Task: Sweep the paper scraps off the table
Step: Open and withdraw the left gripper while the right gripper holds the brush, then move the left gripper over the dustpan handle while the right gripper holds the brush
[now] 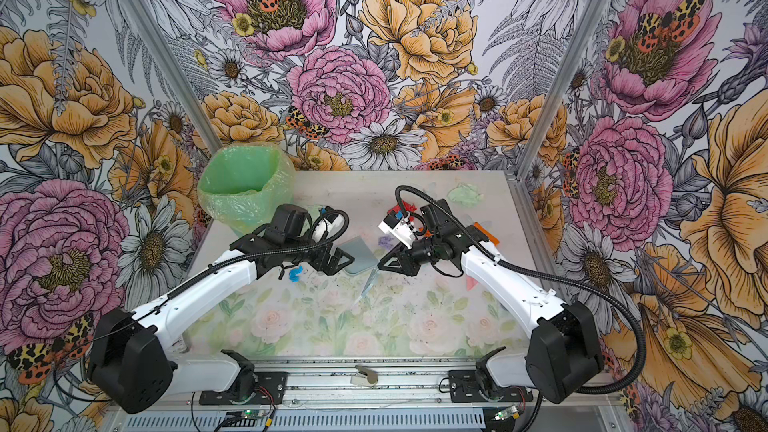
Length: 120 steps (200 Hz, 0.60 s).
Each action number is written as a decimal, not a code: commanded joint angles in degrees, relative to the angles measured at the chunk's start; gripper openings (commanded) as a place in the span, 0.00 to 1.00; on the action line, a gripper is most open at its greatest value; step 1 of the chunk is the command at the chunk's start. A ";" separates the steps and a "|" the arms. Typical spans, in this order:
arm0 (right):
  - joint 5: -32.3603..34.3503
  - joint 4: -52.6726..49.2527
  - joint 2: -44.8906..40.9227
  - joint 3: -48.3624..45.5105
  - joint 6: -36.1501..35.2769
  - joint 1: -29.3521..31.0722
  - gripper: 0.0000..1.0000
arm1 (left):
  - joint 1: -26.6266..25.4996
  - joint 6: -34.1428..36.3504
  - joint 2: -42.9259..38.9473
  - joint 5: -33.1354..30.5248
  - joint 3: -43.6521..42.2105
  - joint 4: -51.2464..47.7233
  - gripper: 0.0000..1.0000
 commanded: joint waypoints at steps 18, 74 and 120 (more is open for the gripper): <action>15.76 0.14 -3.84 0.40 6.39 -0.55 0.00 | 0.19 -5.85 -4.46 -10.83 -6.02 5.77 0.99; 39.72 0.51 -7.56 0.86 16.07 -0.64 0.00 | -0.01 -8.23 -8.88 -15.74 -13.61 9.99 0.99; 43.87 0.91 -6.82 1.56 19.88 -0.73 0.00 | -0.21 -8.70 -6.01 -17.62 -13.45 10.13 0.99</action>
